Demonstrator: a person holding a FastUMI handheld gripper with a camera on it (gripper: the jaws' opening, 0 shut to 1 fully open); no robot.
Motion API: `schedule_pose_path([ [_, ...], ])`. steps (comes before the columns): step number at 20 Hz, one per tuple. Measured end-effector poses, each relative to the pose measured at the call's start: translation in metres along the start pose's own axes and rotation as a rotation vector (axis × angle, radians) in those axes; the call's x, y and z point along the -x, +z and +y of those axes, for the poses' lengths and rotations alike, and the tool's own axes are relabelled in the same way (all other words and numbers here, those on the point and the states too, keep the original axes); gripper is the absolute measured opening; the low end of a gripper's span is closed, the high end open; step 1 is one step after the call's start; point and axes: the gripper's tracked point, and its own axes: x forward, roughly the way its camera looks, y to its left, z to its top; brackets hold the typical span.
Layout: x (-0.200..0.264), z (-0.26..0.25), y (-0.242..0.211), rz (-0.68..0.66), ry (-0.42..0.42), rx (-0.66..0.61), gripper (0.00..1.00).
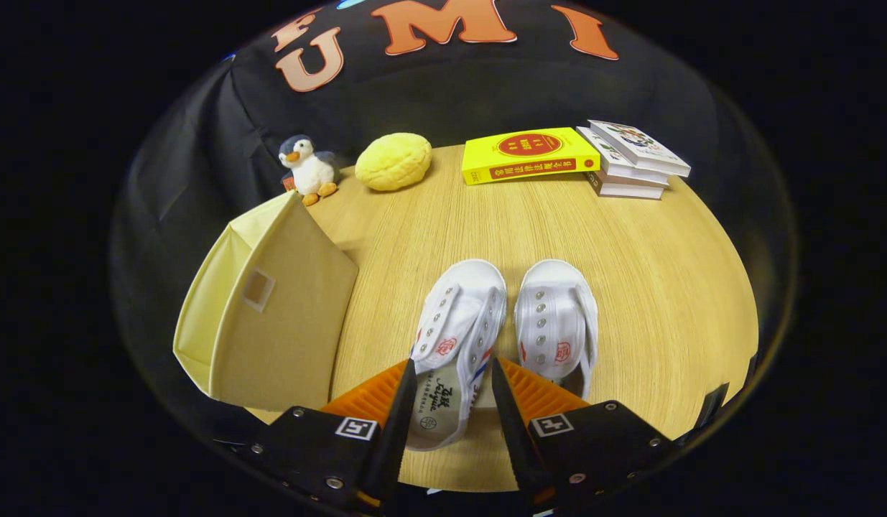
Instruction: Open the storage box then place both shoes into the box .Put the left shoe in first, then the right shoe, with the right side of both shoes facing outward in a uniform manner.
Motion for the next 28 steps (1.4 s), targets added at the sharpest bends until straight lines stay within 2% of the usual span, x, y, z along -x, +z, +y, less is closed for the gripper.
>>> schedule_pose_path([
  [5,-0.018,-0.015,-0.019,0.060,-0.082,0.059,0.44],
  [10,-0.041,-0.018,-0.011,0.036,-0.128,0.071,0.31],
  [13,-0.051,-0.025,-0.005,0.009,-0.176,0.040,0.18],
  [15,-0.057,-0.029,-0.004,-0.008,-0.200,0.026,0.14],
  [19,-0.063,-0.033,-0.005,-0.011,-0.247,0.046,0.13],
  [21,-0.062,-0.031,-0.004,-0.015,-0.227,0.040,0.13],
  [23,-0.060,-0.031,0.002,-0.029,-0.187,-0.020,0.03],
  [28,-0.050,-0.025,0.013,-0.043,-0.144,-0.109,0.01],
])
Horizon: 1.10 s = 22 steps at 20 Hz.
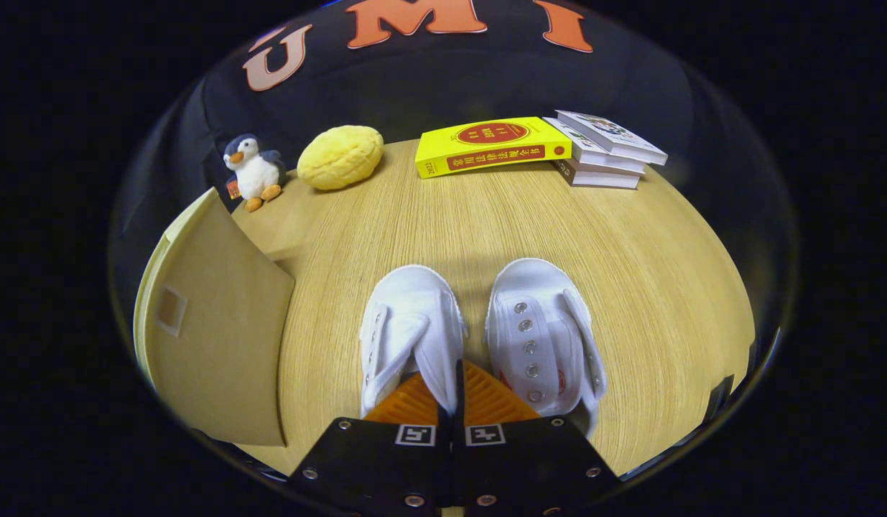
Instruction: Open the storage box then place both shoes into the box .Put the left shoe in first, then the right shoe, with the right side of both shoes facing outward in a uniform manner.
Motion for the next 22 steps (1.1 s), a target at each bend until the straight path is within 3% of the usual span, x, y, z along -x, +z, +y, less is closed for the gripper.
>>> schedule_pose_path([
  [5,0.021,0.016,0.020,-0.036,0.040,-0.041,0.01],
  [11,0.082,0.046,0.080,-0.127,0.092,-0.067,0.01],
  [17,0.135,0.106,0.124,-0.179,0.196,-0.063,0.01],
  [22,0.147,0.165,0.130,-0.169,0.272,-0.039,0.01],
])
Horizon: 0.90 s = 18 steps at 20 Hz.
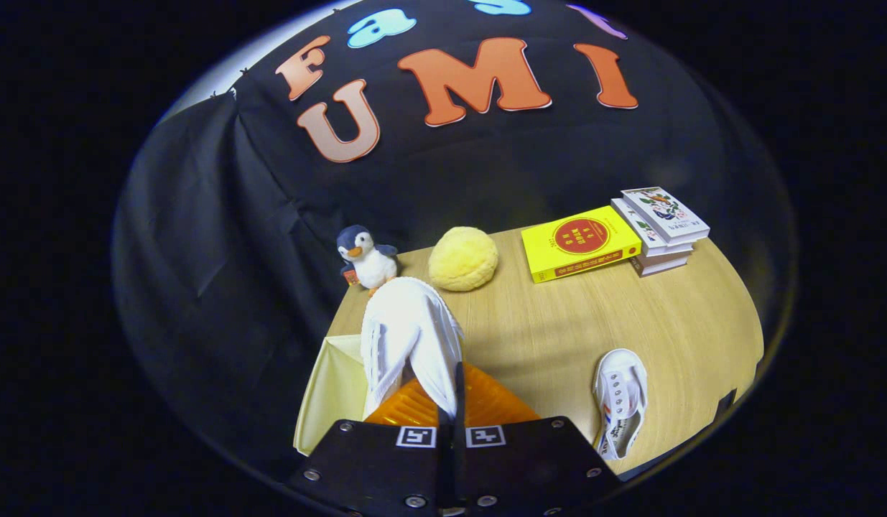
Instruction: Open the storage box then place both shoes into the box .Put the left shoe in first, then the right shoe, with the right side of both shoes facing outward in a uniform manner.
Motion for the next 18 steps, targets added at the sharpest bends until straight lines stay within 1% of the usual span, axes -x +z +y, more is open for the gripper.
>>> schedule_pose_path([
  [6,-0.025,0.056,-0.027,0.076,0.022,0.000,0.01],
  [10,-0.043,0.086,-0.048,0.121,0.016,-0.017,0.01],
  [13,-0.059,0.098,-0.068,0.157,-0.007,-0.033,0.01],
  [18,-0.085,0.093,-0.101,0.230,-0.084,-0.057,0.01],
])
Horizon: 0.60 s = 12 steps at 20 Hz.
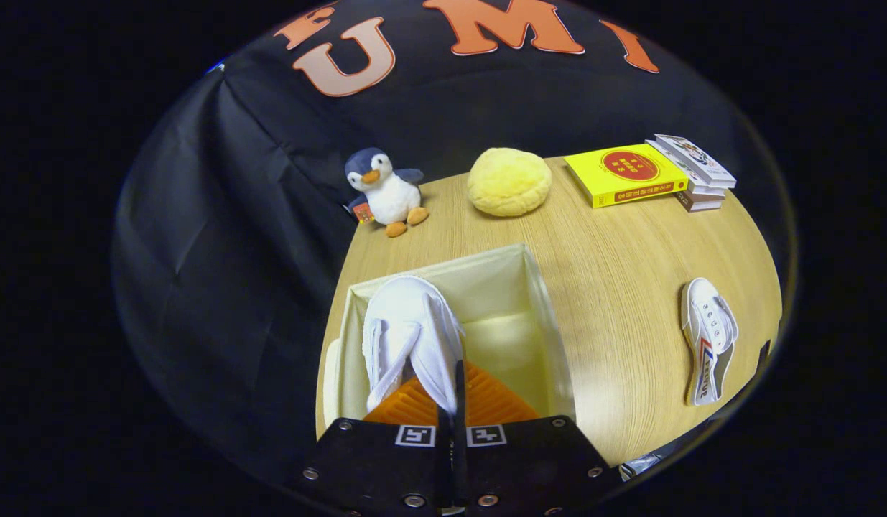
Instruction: Open the storage box then place both shoes into the box .Put the left shoe in first, then the right shoe, with the right side of both shoes facing outward in a uniform manner.
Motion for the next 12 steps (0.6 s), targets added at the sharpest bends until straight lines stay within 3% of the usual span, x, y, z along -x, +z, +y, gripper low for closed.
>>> schedule_pose_path([
  [8,-0.041,0.013,-0.032,0.124,-0.041,-0.061,0.02],
  [12,-0.053,0.019,-0.044,0.155,-0.016,-0.083,0.03],
])
